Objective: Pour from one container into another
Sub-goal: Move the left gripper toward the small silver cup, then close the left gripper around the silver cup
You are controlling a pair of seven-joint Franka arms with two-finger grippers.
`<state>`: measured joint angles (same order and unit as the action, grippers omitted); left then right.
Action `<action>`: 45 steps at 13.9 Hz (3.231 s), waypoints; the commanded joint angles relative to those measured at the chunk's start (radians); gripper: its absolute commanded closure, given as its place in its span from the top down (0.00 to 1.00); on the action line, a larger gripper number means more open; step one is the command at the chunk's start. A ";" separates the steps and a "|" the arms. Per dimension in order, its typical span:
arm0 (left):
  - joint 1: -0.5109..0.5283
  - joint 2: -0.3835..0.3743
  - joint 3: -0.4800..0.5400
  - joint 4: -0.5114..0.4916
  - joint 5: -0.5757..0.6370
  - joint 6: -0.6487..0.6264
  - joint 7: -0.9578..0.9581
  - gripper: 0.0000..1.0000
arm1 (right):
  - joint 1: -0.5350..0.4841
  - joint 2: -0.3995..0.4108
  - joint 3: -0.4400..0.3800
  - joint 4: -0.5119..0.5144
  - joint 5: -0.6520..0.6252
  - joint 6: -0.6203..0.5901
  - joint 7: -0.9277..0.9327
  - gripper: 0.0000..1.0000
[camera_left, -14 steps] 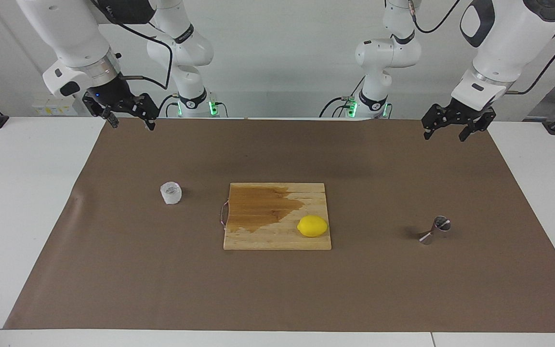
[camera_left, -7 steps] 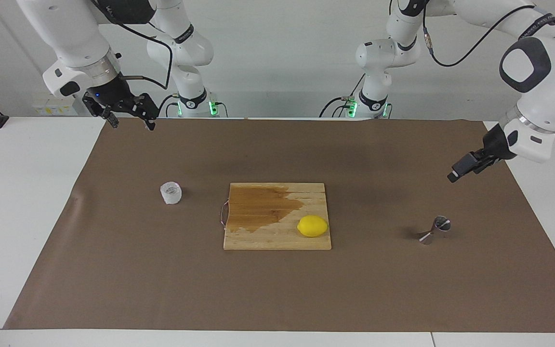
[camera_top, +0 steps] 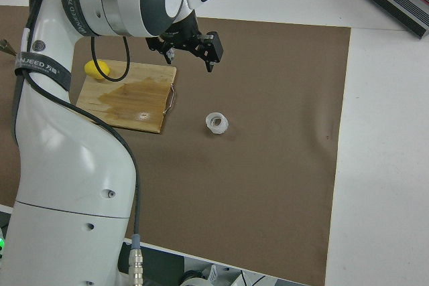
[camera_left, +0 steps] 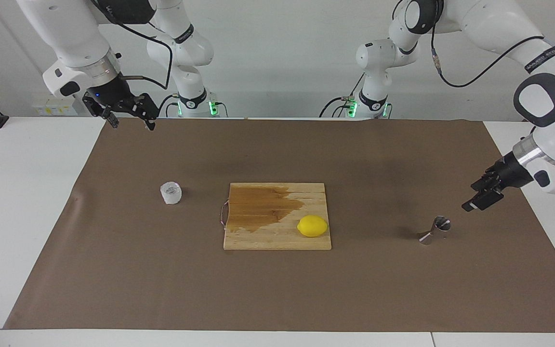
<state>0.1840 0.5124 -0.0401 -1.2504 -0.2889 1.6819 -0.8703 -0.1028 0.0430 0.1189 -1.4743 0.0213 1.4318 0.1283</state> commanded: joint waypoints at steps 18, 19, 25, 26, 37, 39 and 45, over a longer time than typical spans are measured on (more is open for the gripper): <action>0.112 -0.063 -0.003 -0.423 -0.269 0.269 -0.274 1.00 | -0.014 -0.017 0.007 -0.020 0.022 -0.007 0.010 1.00; 0.109 -0.067 -0.003 -0.441 -0.274 0.277 -0.271 1.00 | -0.014 -0.017 0.007 -0.020 0.022 -0.007 0.011 1.00; 0.166 -0.067 -0.009 -0.499 -0.459 0.335 -0.262 1.00 | -0.014 -0.017 0.007 -0.020 0.022 -0.007 0.010 1.00; 0.173 -0.054 -0.011 -0.515 -0.499 0.337 -0.251 1.00 | -0.014 -0.017 0.007 -0.018 0.022 -0.007 0.010 1.00; 0.147 -0.026 -0.035 -0.505 -0.705 0.275 -0.024 1.00 | -0.014 -0.017 0.007 -0.020 0.022 -0.007 0.011 1.00; 0.141 -0.028 -0.035 -0.512 -0.717 0.294 -0.026 1.00 | -0.014 -0.017 0.007 -0.020 0.022 -0.007 0.011 1.00; 0.134 -0.035 -0.035 -0.593 -0.798 0.344 -0.026 1.00 | -0.014 -0.017 0.007 -0.018 0.023 -0.007 0.011 1.00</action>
<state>0.3293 0.4977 -0.0854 -1.7998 -1.0432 2.0001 -0.9124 -0.1028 0.0430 0.1189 -1.4744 0.0213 1.4318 0.1283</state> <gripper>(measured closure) 0.000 0.000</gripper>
